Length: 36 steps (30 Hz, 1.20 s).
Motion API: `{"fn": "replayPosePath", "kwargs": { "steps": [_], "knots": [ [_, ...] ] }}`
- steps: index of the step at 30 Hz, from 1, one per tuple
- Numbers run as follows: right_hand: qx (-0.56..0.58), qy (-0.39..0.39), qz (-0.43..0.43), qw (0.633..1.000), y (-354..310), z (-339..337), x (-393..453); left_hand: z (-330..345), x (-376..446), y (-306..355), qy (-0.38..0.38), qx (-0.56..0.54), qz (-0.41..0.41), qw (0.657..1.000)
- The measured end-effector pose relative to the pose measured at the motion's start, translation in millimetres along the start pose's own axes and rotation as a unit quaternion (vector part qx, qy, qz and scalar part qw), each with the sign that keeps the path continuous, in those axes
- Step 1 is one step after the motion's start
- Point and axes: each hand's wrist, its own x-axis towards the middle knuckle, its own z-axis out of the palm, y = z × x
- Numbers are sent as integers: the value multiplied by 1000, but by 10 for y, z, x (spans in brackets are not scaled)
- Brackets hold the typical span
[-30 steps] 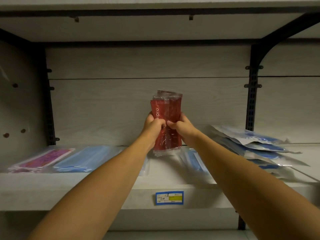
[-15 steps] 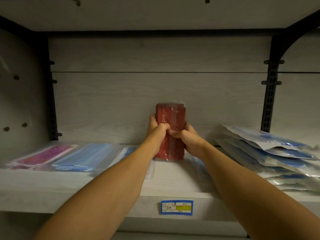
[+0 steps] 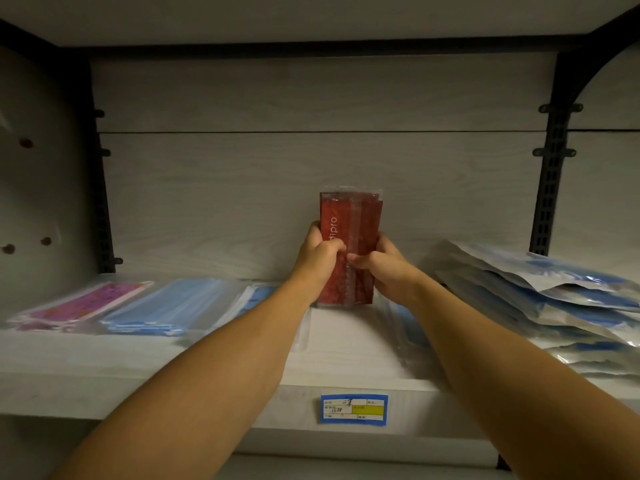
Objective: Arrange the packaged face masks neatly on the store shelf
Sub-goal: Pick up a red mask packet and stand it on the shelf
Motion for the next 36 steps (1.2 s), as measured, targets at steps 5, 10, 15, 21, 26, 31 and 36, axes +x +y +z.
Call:
{"fn": "replayPosePath", "kwargs": {
  "steps": [5,10,15,21,26,31,36],
  "knots": [
    [8,-14,5,1000,-23,13,13,6,-50,59,27,-15,-3,1000],
    [26,-19,29,999,16,14,6,-23,-56,31,37,-16,-17,999],
    [7,32,-4,999,-7,71,26,-5,-60,70,18,-21,9,1000],
    [35,2,45,998,-54,56,-43,-26,-55,59,44,-7,-17,999],
    [27,4,58,998,-33,95,-65,-4,-16,4,52,-8,-26,998],
    [44,24,37,998,-40,123,-57,23,-34,23,51,3,-18,999],
    [20,15,59,998,-13,102,-80,32,-131,70,42,12,-44,998]
  ]
}}
